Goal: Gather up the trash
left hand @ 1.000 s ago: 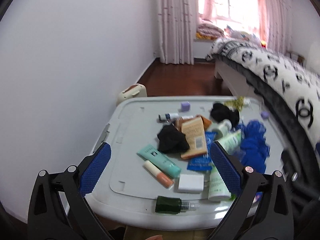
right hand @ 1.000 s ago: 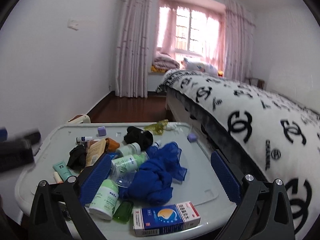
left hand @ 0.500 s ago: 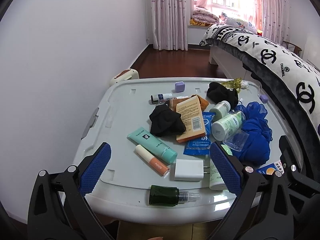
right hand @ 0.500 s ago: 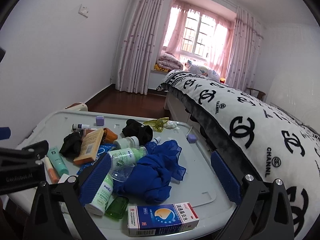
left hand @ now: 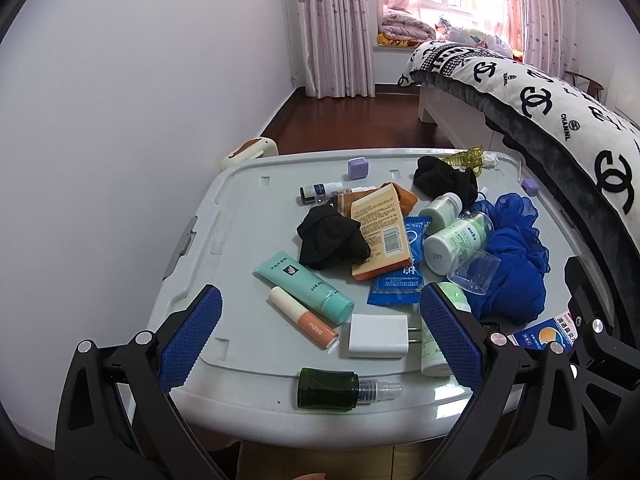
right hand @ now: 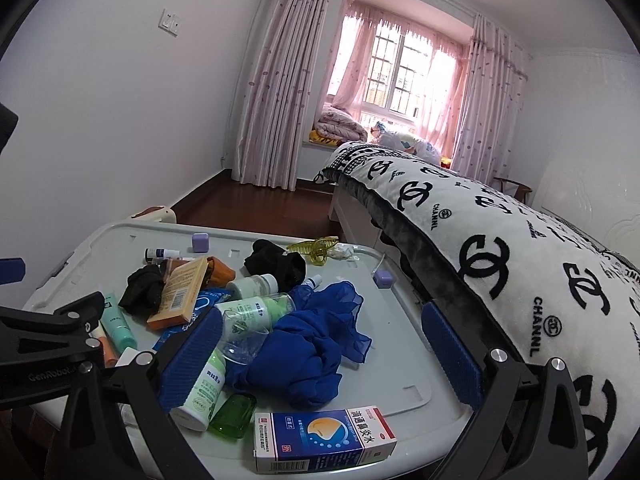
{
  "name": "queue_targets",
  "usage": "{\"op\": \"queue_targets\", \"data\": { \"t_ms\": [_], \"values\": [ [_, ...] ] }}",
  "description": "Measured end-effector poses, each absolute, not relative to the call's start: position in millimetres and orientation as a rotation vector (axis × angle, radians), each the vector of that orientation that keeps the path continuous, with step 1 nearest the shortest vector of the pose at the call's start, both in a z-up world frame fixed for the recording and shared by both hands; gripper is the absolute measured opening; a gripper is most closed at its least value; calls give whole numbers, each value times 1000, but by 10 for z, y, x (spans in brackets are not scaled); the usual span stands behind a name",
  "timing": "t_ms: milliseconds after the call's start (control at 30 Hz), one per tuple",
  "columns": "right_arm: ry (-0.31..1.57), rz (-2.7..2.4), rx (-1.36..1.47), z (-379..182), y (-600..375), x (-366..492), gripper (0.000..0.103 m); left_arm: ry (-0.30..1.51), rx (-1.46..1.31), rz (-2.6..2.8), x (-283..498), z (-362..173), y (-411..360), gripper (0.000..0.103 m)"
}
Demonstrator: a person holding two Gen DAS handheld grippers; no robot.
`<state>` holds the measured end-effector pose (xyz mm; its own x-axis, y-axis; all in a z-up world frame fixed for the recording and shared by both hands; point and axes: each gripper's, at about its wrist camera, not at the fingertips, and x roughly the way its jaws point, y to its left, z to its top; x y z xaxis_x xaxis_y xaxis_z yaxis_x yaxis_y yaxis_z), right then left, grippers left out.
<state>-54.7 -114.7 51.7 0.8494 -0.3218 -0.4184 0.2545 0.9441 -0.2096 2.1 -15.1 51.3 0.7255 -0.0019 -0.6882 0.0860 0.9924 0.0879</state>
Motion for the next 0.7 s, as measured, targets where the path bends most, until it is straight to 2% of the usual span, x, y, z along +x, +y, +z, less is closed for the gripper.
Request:
{"op": "queue_targets", "data": {
  "t_ms": [700],
  "values": [
    [445, -310, -138, 565, -1201, -571, 98, 759, 122, -46, 20, 503, -177, 97]
  ]
}}
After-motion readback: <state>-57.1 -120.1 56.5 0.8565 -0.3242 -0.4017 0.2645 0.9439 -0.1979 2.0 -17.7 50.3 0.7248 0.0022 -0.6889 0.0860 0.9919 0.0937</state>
